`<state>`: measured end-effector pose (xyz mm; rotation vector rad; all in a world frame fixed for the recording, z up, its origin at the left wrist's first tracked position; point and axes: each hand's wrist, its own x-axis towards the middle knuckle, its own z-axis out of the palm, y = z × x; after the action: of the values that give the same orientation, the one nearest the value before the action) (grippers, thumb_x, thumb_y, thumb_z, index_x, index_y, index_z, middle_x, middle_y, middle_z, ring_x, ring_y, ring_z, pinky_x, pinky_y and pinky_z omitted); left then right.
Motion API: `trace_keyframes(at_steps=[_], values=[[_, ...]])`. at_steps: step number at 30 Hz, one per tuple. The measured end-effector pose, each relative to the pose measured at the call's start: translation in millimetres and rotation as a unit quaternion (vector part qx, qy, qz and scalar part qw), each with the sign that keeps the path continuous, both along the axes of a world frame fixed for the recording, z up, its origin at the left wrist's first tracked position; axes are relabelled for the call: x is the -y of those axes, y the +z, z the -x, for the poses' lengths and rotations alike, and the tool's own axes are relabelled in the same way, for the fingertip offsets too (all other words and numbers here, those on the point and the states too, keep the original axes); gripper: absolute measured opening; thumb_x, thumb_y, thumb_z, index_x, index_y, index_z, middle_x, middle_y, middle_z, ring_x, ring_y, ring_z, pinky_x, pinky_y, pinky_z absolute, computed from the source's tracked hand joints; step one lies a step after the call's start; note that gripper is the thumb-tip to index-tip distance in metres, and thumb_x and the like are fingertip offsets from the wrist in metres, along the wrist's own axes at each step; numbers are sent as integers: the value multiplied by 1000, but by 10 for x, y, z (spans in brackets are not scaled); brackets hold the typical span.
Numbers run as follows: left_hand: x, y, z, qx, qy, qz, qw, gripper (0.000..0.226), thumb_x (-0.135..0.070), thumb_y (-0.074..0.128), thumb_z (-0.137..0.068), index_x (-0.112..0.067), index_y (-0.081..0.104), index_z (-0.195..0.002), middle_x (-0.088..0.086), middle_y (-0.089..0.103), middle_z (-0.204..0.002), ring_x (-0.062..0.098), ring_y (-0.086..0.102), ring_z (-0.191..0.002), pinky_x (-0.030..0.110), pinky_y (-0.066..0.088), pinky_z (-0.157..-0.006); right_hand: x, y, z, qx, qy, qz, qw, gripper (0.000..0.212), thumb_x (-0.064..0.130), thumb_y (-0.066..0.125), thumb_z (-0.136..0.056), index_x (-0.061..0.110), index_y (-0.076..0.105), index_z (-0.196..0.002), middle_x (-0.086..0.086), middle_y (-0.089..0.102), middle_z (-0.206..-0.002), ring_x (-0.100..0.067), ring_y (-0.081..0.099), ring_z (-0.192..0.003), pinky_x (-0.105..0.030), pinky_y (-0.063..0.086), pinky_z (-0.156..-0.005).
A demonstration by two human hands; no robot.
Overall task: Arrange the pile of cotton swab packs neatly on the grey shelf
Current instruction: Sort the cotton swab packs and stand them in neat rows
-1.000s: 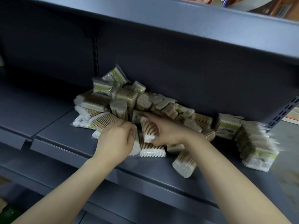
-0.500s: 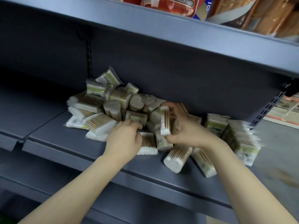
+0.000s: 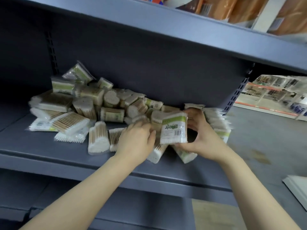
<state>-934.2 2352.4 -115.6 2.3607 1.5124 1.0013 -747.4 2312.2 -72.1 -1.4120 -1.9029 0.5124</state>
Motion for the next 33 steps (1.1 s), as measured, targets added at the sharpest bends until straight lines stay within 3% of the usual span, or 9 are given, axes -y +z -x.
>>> trace_keyframes(at_steps=[6,11,15,17,19,24,29,31,33], values=[[-21,92,-304,-18,-37,-4,999,42,-33,32,-88,-10,67,-91,9,64,-97,33,55,-93,38,42,-79,229,-31,-297,-37,-27,-20,999,78,43,79,-52,41,32,-114,35,47,-115,3,50,-113,-16,40,-95],[29,131,-548,-41,-88,5,995,33,-29,37,-97,-9,63,-95,10,60,-102,30,50,-99,36,36,-83,313,-81,-429,-57,-32,-53,996,77,38,78,-55,39,31,-116,25,46,-122,3,49,-114,-12,37,-94],[77,162,-699,12,-124,15,992,27,-24,38,-97,-7,59,-98,7,60,-106,25,49,-98,30,30,-80,340,-109,-487,-71,-41,-69,994,76,36,77,-57,49,29,-114,18,44,-126,2,50,-112,-10,38,-91],[86,180,-742,34,-130,25,991,26,-22,39,-97,-5,59,-100,7,59,-106,23,49,-99,24,28,-77,348,-115,-521,-64,-51,-70,994,75,39,77,-58,54,28,-113,29,45,-120,3,51,-107,-9,38,-88],[79,179,-770,46,-132,28,990,26,-23,40,-97,-5,59,-101,7,60,-106,22,50,-100,22,27,-76,343,-126,-561,-50,-62,-74,994,75,35,79,-60,46,29,-115,36,48,-109,5,52,-95,-7,39,-81],[14,130,-849,83,-108,92,986,26,-28,44,-96,-7,59,-100,6,64,-104,23,58,-97,34,44,-82,287,-176,-657,-36,-83,-50,995,75,29,75,-62,41,30,-121,7,56,-95,-11,52,-80,-14,42,-72],[-45,103,-877,94,-97,105,985,25,-27,44,-95,-7,58,-102,8,65,-101,24,59,-91,36,46,-77,269,-210,-687,-25,-77,-20,997,72,31,67,-71,37,28,-132,10,57,-97,-9,54,-80,-15,45,-74],[-51,98,-880,95,-100,96,986,24,-26,44,-96,-8,56,-106,7,64,-102,23,59,-91,35,45,-76,244,-228,-705,-32,-93,-36,994,56,24,58,-80,42,33,-126,11,57,-90,-10,54,-77,-14,44,-71],[-52,98,-890,90,-99,86,987,25,-26,45,-95,-8,54,-110,6,63,-103,23,58,-93,35,45,-77,209,-253,-731,-28,-110,-52,992,54,11,55,-85,48,34,-120,12,56,-86,-11,55,-74,-16,45,-71]])
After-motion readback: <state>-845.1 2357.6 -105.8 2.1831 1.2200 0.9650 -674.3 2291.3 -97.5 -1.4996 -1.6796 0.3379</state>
